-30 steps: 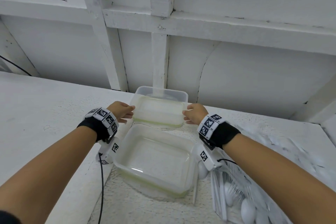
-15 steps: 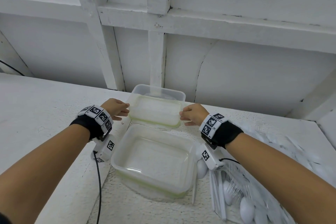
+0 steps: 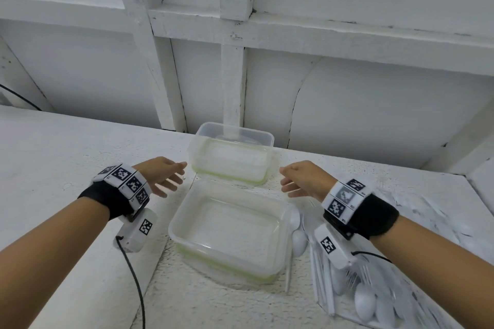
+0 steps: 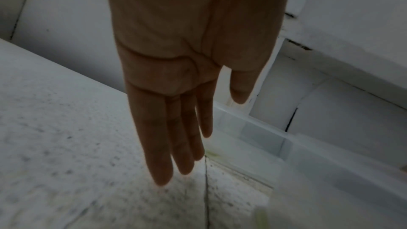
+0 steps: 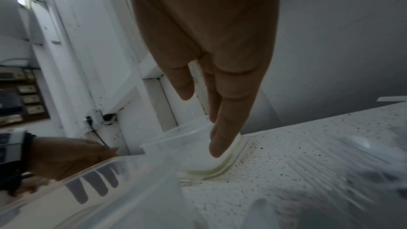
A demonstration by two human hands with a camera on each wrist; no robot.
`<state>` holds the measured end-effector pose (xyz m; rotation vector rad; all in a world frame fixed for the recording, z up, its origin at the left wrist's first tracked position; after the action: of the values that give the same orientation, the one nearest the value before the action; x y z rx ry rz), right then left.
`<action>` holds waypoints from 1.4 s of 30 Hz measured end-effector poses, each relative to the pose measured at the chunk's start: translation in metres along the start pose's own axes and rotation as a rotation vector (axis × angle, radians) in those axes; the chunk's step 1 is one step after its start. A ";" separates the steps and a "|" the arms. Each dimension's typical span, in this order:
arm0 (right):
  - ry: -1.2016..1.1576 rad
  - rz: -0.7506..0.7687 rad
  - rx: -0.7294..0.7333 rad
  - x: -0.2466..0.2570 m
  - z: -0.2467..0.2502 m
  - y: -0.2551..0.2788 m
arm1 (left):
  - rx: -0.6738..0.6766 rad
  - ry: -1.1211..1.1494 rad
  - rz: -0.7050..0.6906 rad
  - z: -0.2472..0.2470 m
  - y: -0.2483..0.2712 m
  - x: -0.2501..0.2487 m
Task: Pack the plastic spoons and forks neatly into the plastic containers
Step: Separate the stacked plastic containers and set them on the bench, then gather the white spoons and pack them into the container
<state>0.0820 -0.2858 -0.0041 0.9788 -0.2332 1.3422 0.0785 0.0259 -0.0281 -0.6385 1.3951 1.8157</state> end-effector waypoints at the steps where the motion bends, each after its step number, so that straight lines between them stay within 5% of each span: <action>1: 0.017 -0.011 0.019 -0.005 -0.002 0.010 | 0.021 -0.014 0.029 -0.002 0.005 0.007; 7: 0.086 -0.110 0.117 -0.033 -0.025 0.052 | 0.134 0.006 0.102 -0.018 0.027 0.038; 20: 0.117 -0.132 0.193 -0.041 -0.045 0.063 | 0.085 0.123 0.048 -0.024 0.036 0.040; 32: -0.036 -0.183 0.081 -0.007 -0.053 0.025 | -0.091 0.184 -0.002 0.004 0.028 0.029; 42: -0.039 -0.198 -0.014 -0.013 -0.047 0.026 | -0.104 0.117 -0.084 0.009 0.032 0.032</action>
<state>0.0380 -0.2639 -0.0287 0.9907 -0.1704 1.1406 0.0342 0.0390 -0.0315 -0.8566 1.3349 1.8179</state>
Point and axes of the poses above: each hand's wrist, its own y-axis away from the middle knuckle, its own z-axis out of the back of the hand, x = y × z, the point moved 6 cm from there along -y, towards the middle knuckle, and after that the axes turned 15 degrees about y, right-handed, at the moved point
